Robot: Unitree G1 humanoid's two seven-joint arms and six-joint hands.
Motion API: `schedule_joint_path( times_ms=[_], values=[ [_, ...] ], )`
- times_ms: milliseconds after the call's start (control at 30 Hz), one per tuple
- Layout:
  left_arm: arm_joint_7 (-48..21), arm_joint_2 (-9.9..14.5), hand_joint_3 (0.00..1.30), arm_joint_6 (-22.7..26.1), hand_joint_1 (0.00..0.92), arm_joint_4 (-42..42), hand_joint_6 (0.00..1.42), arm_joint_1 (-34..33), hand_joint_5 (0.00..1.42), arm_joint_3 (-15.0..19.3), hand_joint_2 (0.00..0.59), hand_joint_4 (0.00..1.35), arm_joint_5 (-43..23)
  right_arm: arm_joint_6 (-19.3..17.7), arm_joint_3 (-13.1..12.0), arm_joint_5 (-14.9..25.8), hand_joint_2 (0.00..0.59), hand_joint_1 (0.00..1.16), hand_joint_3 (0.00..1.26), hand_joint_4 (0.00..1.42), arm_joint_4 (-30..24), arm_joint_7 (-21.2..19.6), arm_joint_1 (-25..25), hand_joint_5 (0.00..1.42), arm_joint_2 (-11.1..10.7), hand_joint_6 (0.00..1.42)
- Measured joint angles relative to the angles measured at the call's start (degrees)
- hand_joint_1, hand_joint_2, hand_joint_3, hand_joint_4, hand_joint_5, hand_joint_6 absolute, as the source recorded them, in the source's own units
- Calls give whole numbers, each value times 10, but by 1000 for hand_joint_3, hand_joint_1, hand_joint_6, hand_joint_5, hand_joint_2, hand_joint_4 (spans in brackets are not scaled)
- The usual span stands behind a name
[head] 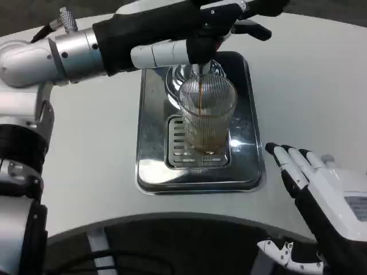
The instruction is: Grasp the cup under the faucet to collect the drink, then remove the cup.
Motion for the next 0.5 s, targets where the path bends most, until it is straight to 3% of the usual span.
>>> schedule_joint_path(
  times_ms=[200, 500],
  values=[
    [5, 5, 37, -8, 0, 2, 9, 0, 112, -7, 50, 0, 1, 12, -9, 51, 270, 623, 0, 0, 51, -65, -27, 0, -1, 0],
    [11, 10, 37, -9, 0, 2, 9, 1, 119, -12, 51, 0, 1, 30, -22, 96, 256, 616, 0, 0, 123, -155, -75, 0, -7, 0]
  ],
)
